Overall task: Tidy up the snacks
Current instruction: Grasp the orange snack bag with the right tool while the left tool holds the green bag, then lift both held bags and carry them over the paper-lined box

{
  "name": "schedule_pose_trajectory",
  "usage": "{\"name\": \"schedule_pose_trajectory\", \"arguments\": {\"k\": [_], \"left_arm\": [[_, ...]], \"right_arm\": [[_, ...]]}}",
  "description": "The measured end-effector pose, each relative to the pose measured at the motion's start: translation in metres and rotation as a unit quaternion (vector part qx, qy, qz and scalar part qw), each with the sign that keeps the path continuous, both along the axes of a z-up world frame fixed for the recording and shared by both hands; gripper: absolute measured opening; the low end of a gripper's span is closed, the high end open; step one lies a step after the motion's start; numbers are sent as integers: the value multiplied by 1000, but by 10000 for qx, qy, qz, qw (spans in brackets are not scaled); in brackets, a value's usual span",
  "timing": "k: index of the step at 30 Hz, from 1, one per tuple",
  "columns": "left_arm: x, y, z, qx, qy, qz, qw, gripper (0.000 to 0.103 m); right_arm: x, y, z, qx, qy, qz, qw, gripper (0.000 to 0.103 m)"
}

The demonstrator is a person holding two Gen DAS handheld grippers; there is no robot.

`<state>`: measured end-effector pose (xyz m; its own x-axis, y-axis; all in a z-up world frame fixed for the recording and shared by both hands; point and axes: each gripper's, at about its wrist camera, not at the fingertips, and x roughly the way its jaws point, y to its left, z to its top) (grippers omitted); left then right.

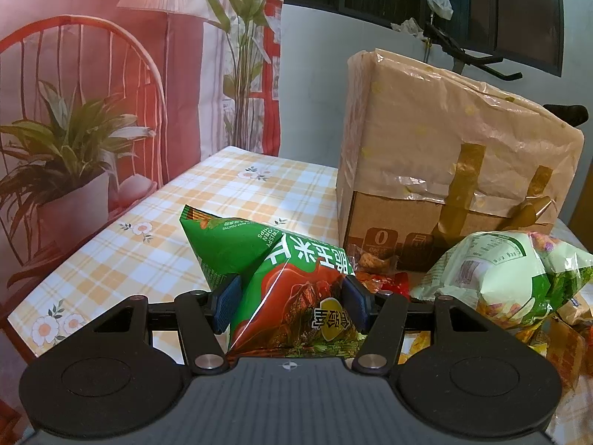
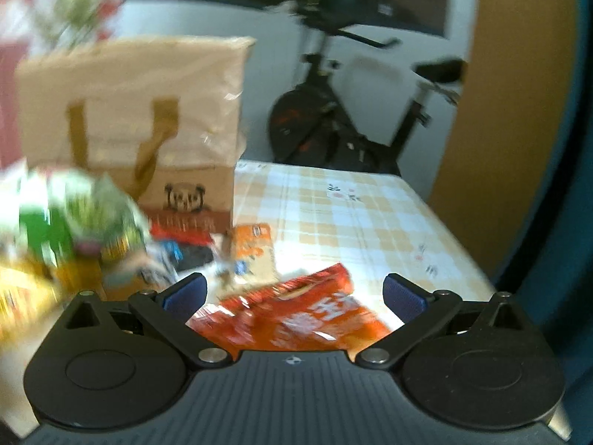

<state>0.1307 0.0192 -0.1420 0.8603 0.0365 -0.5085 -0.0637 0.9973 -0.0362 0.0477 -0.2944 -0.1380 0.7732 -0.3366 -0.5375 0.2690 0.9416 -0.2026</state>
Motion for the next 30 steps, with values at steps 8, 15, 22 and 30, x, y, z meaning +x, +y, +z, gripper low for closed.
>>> {"name": "schedule_pose_trajectory", "arguments": {"k": [8, 15, 22, 30], "left_arm": [[0, 0, 1, -31, -23, 17, 10000, 62], [1, 0, 0, -55, 4, 46, 10000, 62], [2, 1, 0, -68, 15, 76, 9999, 62], [0, 2, 0, -81, -31, 80, 9999, 62]], "right_arm": [[1, -16, -10, -130, 803, 1077, 9908, 103], [16, -23, -28, -133, 1151, 1263, 9852, 102], [24, -35, -46, -111, 1283, 976, 9869, 101], [16, -41, -38, 276, 909, 660, 9933, 87]]}}
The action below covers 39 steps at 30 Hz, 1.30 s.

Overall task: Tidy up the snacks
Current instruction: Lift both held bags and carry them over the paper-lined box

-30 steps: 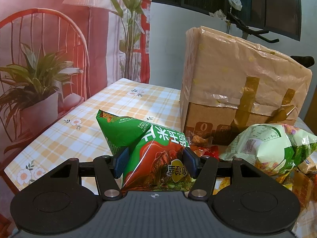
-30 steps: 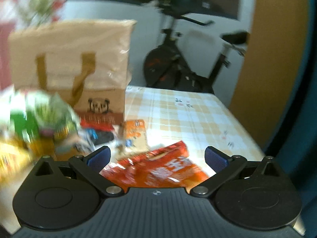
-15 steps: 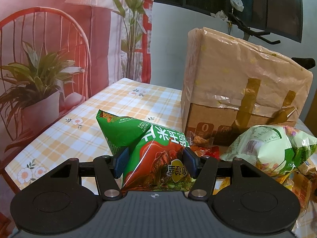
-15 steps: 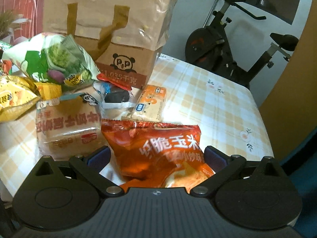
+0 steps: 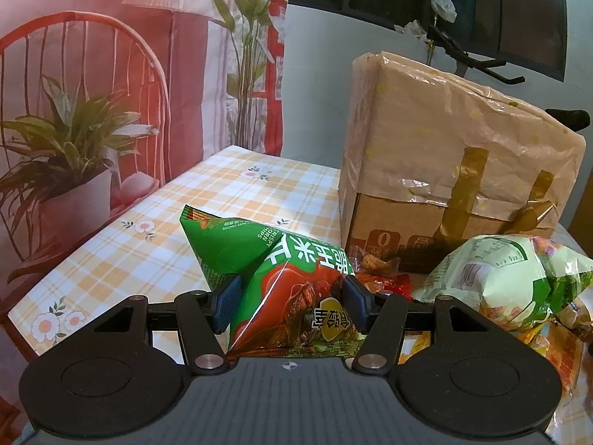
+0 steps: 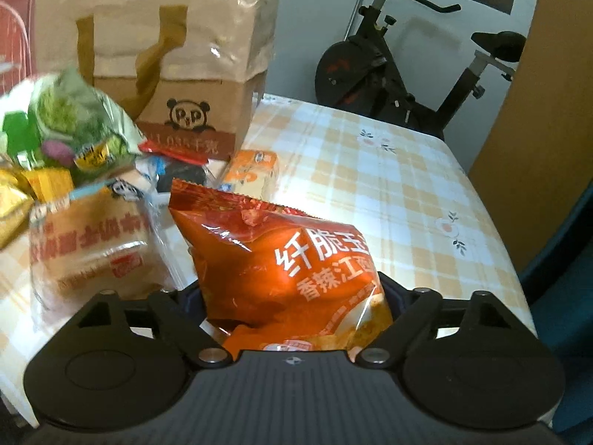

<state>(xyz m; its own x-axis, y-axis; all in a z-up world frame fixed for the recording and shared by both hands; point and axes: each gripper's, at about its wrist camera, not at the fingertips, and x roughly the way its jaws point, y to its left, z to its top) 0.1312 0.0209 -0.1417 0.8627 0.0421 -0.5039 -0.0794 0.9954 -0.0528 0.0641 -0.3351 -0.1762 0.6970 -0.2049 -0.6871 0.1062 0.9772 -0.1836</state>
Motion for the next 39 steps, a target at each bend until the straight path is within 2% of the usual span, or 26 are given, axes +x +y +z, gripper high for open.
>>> {"name": "schedule_pose_trajectory", "arguments": {"k": [17, 26, 31, 39], "left_arm": [[-9, 8, 8, -117, -186, 173, 9996, 62], [-11, 10, 10, -128, -229, 208, 9994, 62], [-13, 8, 11, -6, -302, 202, 9993, 62], [-18, 14, 30, 35, -472, 159, 9988, 62]], "right_arm": [[-5, 19, 40, 110, -593, 38, 9982, 85], [-7, 25, 46, 192, -755, -45, 9969, 85], [-11, 26, 46, 322, -879, -165, 9955, 85], [-19, 20, 63, 549, -1278, -318, 9898, 85]]}}
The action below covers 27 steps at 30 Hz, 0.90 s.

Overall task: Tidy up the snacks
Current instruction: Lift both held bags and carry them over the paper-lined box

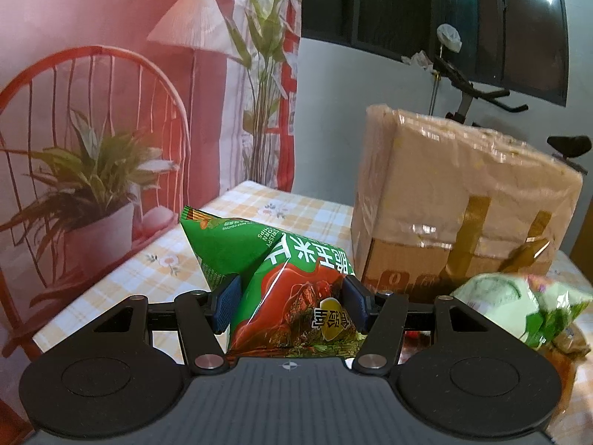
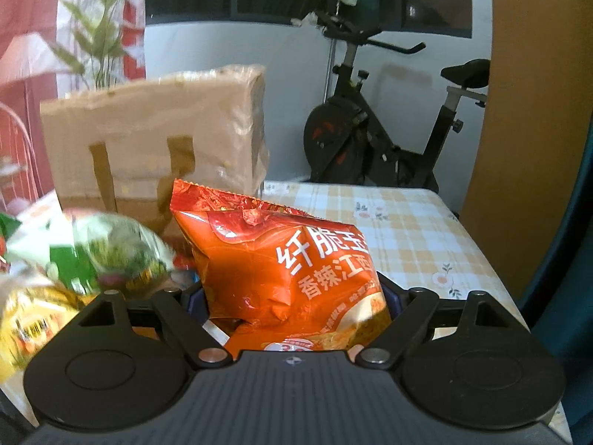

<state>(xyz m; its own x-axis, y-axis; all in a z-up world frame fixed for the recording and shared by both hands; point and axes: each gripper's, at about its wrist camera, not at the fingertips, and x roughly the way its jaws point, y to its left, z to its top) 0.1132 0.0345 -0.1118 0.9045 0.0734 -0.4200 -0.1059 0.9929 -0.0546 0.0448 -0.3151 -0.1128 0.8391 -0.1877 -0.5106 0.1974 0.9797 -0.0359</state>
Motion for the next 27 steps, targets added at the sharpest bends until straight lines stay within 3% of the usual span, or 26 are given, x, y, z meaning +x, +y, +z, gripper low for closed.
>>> {"name": "schedule_pose_trajectory", "arguments": {"k": [11, 18, 27], "left_arm": [[10, -8, 57, -68, -334, -554, 9979, 62], [24, -40, 102, 79, -880, -1072, 9903, 62], [55, -65, 132, 223, -1191, -1366, 9832, 62]], "right_arm": [[21, -8, 44, 227, -517, 106, 9983, 85], [46, -7, 76, 258, -774, 297, 9962, 85], [83, 1, 122, 55, -1212, 621, 9907, 85]]}}
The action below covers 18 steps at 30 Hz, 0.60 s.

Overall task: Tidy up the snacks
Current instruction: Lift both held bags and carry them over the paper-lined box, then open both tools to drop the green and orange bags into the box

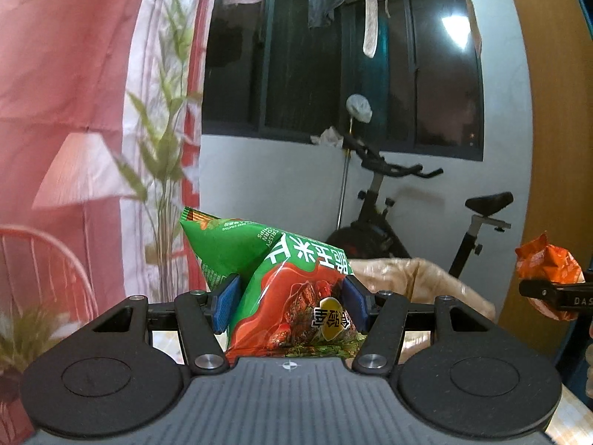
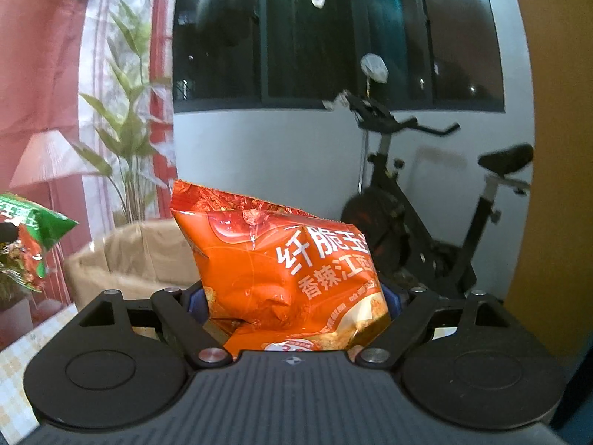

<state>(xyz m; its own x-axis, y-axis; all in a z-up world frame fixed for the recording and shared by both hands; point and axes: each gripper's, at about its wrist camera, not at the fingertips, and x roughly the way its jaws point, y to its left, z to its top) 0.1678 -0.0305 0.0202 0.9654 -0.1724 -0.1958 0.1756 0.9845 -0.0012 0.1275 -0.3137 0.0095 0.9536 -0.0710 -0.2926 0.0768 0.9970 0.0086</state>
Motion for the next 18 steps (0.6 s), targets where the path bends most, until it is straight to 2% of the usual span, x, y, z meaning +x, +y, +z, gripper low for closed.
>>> {"name": "schedule_pose_trajectory", "arguments": {"k": [8, 14, 18], "left_arm": [[34, -14, 6, -162, -105, -339, 9992, 62], [69, -32, -2, -234, 29, -506, 9984, 62], [91, -37, -9, -251, 180, -542, 9981, 62]], "right_arm": [[40, 7, 14, -174, -107, 215, 9996, 85], [75, 22, 14, -189, -254, 641, 9974, 85], [101, 29, 9, -204, -167, 904, 9956, 85]]}}
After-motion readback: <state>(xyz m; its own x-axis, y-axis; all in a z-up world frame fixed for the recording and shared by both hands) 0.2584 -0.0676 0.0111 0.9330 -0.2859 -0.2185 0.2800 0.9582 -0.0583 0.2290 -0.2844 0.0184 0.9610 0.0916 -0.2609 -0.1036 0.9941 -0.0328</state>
